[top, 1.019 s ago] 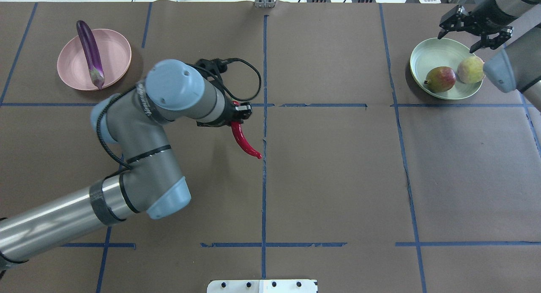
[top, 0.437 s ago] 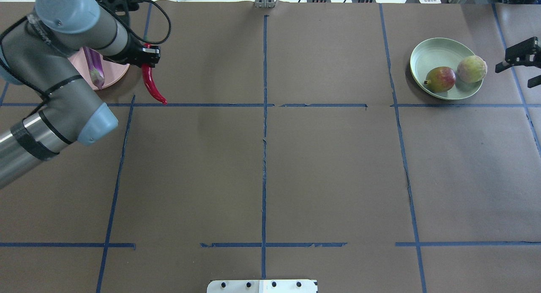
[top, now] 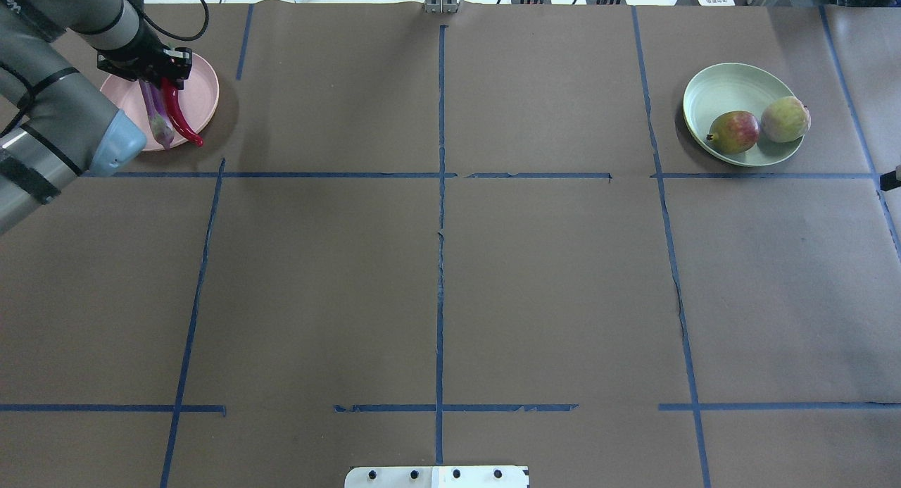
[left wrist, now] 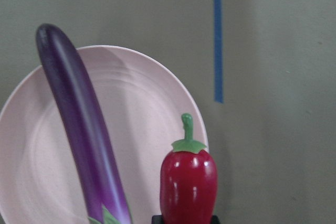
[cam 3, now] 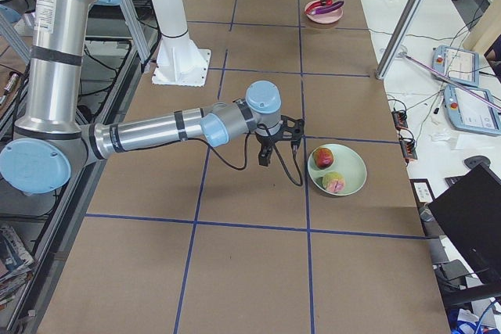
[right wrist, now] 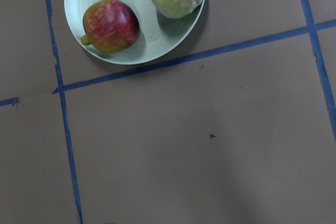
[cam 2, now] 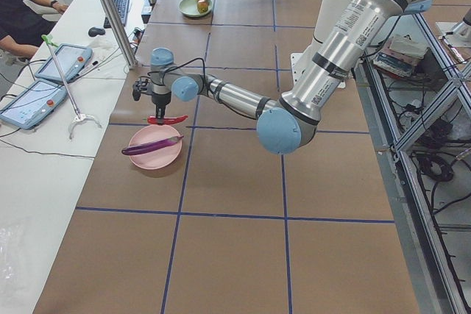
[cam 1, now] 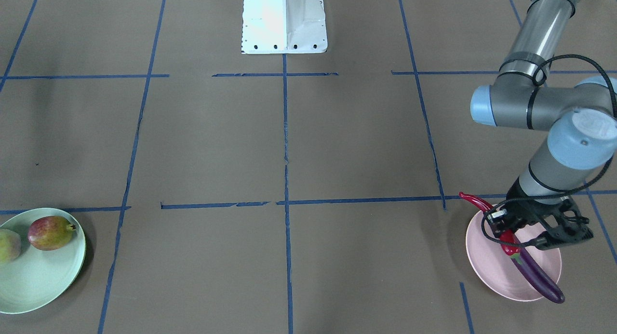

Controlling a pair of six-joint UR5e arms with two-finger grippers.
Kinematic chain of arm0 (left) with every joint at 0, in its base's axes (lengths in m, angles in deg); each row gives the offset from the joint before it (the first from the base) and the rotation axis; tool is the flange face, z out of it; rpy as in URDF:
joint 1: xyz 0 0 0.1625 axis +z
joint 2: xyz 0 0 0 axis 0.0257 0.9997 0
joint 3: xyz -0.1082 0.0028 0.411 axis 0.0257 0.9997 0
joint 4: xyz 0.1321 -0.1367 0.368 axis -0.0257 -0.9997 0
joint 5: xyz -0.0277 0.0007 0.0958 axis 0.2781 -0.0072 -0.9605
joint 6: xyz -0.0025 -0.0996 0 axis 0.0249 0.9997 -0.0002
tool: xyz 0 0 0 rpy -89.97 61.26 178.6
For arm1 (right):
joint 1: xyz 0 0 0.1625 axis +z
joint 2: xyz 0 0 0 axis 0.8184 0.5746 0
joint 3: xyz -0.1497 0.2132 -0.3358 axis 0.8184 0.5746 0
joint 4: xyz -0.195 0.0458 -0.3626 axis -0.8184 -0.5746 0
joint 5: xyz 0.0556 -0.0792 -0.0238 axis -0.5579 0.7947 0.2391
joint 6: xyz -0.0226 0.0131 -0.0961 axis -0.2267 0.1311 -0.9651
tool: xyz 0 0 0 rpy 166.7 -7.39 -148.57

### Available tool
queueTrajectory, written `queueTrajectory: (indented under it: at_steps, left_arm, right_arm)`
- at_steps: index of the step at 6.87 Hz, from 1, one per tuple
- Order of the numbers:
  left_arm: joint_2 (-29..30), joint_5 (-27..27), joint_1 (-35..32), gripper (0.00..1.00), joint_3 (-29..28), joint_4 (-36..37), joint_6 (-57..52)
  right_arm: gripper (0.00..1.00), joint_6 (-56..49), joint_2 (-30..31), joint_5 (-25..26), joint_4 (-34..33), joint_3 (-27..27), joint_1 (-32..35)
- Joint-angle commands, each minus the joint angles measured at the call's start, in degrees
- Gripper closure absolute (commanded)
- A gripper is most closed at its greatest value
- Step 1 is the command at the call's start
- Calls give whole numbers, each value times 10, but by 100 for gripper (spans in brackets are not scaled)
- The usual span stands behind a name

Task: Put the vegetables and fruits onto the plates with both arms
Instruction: 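Carry the chili to the pink plate and release it beside the eggplant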

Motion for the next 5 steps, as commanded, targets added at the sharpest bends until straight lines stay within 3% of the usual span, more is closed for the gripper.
queueTrajectory:
  at_steps: [1,2,3,5]
  left_arm:
    - [32,3,-13,78,-92,-64,21]
    - [51,3,-13,60,-132,-94,20]
    - [60,3,-12,1,-155,-114,13]
    - [59,17,-16,0,-146,-133,15]
  right_arm:
    - [0,-93,34,0,-79,-59,15]
    - [0,-100,39,0,-98,-75,18]
    - [0,-99,45,-1,-99,-82,18]
    - [0,-101,43,0,-100,-79,18]
